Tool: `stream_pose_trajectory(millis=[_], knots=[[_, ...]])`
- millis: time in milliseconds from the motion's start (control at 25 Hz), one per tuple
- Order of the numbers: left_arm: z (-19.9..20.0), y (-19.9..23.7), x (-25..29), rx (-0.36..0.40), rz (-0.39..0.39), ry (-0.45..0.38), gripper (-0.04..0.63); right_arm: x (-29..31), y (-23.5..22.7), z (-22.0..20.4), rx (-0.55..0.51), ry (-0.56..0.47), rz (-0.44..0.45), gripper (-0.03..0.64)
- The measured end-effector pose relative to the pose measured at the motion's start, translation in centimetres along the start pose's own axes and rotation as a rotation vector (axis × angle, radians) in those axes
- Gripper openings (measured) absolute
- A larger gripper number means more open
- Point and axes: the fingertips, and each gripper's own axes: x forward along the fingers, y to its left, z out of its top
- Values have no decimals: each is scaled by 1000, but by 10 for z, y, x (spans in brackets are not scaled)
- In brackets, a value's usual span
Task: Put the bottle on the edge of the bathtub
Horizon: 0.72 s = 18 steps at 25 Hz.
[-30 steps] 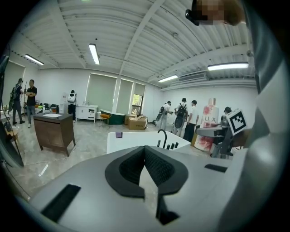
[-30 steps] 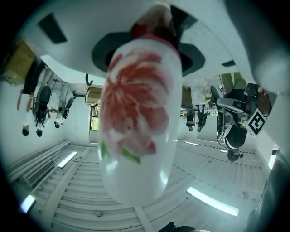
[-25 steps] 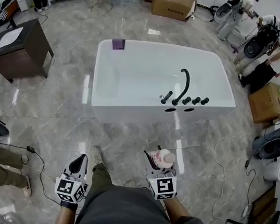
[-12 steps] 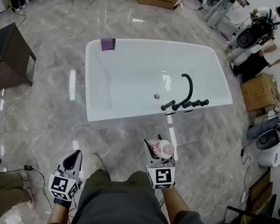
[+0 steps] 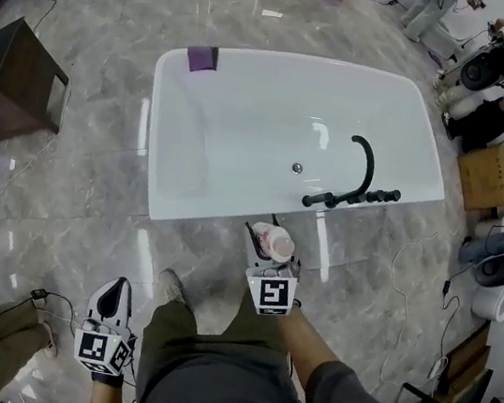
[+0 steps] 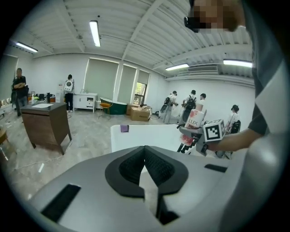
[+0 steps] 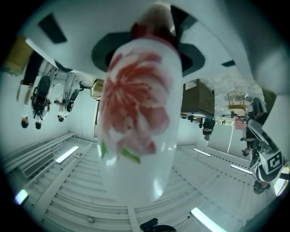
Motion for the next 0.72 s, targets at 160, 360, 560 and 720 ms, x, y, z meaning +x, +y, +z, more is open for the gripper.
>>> stream_pose_trajectory(millis=[160,360,560,720], knots=[[-40,-11,28,-37,25,56,0,43,-8,-51,0,5,22,227],[-83,-12,55,-49,42,130,0,85,-13,-112,3,21,32,227],[-120,1,77,-64,67,191,0,120,-11,-169,18,48,32,229],[-137,16,92,-75,83,214,0,144,-5,-200,-2,74,39,229]])
